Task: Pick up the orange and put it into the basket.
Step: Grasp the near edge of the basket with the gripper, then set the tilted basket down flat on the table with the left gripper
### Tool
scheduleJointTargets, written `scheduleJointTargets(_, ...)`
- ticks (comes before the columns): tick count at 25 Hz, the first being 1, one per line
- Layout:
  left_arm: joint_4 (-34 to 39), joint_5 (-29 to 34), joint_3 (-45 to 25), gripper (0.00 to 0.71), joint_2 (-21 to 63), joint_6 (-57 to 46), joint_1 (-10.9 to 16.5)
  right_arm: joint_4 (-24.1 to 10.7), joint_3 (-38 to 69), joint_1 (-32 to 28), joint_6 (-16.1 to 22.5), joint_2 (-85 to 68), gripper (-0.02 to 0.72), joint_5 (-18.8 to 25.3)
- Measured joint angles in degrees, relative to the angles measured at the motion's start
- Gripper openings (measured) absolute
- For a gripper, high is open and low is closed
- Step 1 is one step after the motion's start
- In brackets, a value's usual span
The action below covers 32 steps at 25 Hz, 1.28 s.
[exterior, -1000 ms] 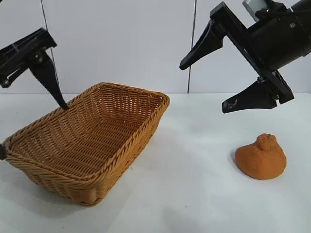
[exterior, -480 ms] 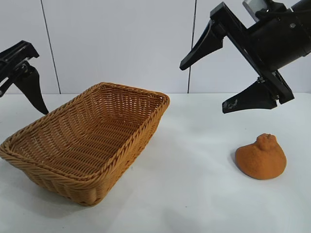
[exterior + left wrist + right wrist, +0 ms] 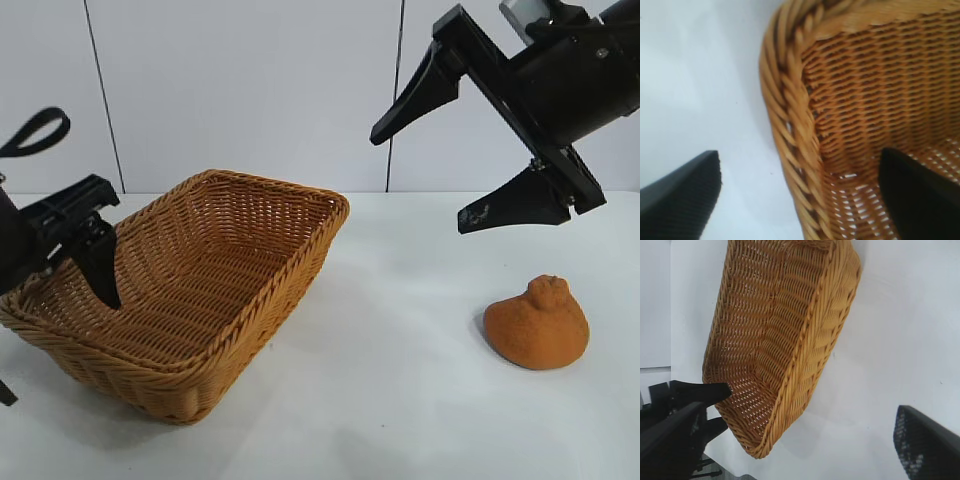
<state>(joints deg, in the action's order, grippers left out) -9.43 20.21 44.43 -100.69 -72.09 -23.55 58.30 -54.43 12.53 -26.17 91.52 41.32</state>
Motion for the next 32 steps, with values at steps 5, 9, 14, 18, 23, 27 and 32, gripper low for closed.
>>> scheduleJointTargets(5,-0.3,-0.3,0.0,0.576,-1.7,0.0,0.0,-0.1,0.0,0.0,0.1,0.0,0.694,0.0)
scheduleJointTargets(9,-0.4,-0.6,0.0,0.361,-1.7,0.0,0.0,-0.1,0.0,0.0,0.1,0.0,0.694,0.0)
scheduleJointTargets(14,-1.0,-1.6,0.1,0.087,-1.8,-0.4,0.1,-0.1,0.0,0.0,0.1,0.0,0.694,0.0)
scheduleJointTargets(18,-1.5,-0.5,0.6,0.087,-1.7,0.1,0.2,-0.1,0.0,0.0,0.1,0.0,0.694,0.0)
scheduleJointTargets(23,-1.5,5.1,5.0,0.087,-1.0,5.2,3.4,-0.8,0.0,0.0,0.2,0.0,0.694,0.1)
scheduleJointTargets(27,-1.6,9.9,10.0,0.087,-1.0,12.7,7.9,-0.9,0.0,0.0,0.1,0.0,0.694,0.2)
scheduleJointTargets(32,-6.3,13.4,16.5,0.087,-1.8,28.6,12.1,-0.9,0.0,0.0,0.2,0.0,0.694,0.2)
